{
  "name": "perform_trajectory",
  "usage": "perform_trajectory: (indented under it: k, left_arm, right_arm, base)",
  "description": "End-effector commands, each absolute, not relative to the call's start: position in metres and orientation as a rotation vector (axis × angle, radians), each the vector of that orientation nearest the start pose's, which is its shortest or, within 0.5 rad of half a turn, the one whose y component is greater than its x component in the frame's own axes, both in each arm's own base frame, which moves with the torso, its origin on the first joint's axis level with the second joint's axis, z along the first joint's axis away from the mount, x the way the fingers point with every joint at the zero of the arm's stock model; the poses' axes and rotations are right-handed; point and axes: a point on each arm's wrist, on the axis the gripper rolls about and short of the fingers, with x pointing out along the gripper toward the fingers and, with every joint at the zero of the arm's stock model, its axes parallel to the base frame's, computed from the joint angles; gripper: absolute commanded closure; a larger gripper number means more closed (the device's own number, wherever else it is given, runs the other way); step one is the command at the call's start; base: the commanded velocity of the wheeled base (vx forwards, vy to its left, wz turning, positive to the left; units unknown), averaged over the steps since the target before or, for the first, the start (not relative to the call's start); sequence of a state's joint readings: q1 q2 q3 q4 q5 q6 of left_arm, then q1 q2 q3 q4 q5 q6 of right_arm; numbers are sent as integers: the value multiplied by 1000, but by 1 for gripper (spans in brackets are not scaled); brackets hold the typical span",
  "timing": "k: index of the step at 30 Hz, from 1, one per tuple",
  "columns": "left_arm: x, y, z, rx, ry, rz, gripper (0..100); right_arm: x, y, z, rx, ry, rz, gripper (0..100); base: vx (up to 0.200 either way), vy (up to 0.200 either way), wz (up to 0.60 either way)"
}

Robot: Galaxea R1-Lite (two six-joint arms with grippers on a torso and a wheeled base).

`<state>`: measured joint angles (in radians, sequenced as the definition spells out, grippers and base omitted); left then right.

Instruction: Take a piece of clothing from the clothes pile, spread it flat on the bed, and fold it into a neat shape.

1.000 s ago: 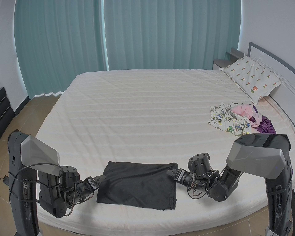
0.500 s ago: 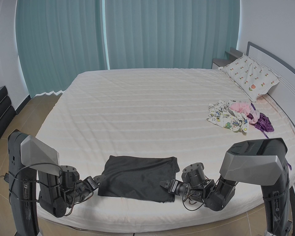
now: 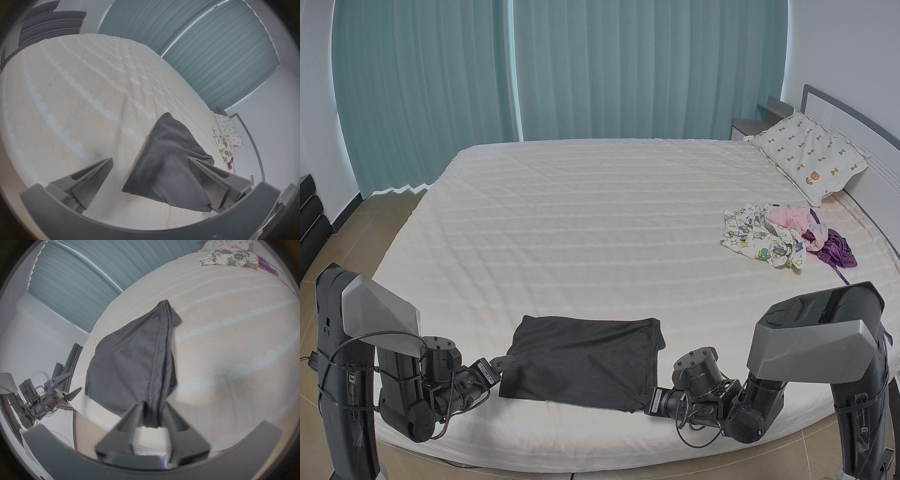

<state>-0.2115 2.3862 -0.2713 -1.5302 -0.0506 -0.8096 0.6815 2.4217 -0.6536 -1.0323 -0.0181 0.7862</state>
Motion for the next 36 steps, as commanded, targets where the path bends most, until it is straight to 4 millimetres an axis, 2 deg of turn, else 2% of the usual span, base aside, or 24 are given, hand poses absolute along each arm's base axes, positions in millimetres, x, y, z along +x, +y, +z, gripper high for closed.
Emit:
perform_trajectory:
  k: [1, 6, 16, 17, 20, 25, 28, 34, 36]
  left_arm:
    - [272, -60, -40, -735, 652, -4, 0]
    - [272, -59, -40, -734, 653, -2, 0]
    - [272, -60, -41, -734, 655, -1, 0]
    - [272, -60, -41, -733, 654, 0, 0]
    - [272, -60, -41, -733, 654, 0, 0]
    - [268, -64, -39, -723, 665, -22, 0]
    - [265, -74, -43, -692, 691, -54, 0]
    - [259, -75, -49, -594, 723, -82, 0]
    - [256, -81, -50, -565, 734, -109, 0]
  right_arm:
    - [258, 209, -53, 445, 909, 325, 100]
    - [251, 196, -50, 397, 928, 338, 100]
    - [251, 197, -52, 399, 946, 354, 100]
    - [250, 196, -52, 403, 949, 360, 0]
    - [250, 196, -50, 402, 943, 362, 0]
    - [266, 192, -44, 457, 862, 346, 0]
    - [272, 188, -40, 477, 828, 339, 0]
    - [283, 186, -36, 532, 789, 321, 0]
    - [286, 183, -35, 547, 779, 311, 0]
  base:
    - [0, 0, 0]
    - [0, 0, 0]
    - [0, 0, 0]
    - [0, 0, 0]
    - [0, 0, 0]
    - [0, 0, 0]
    - [0, 0, 0]
    - [0, 0, 0]
    - [0, 0, 0]
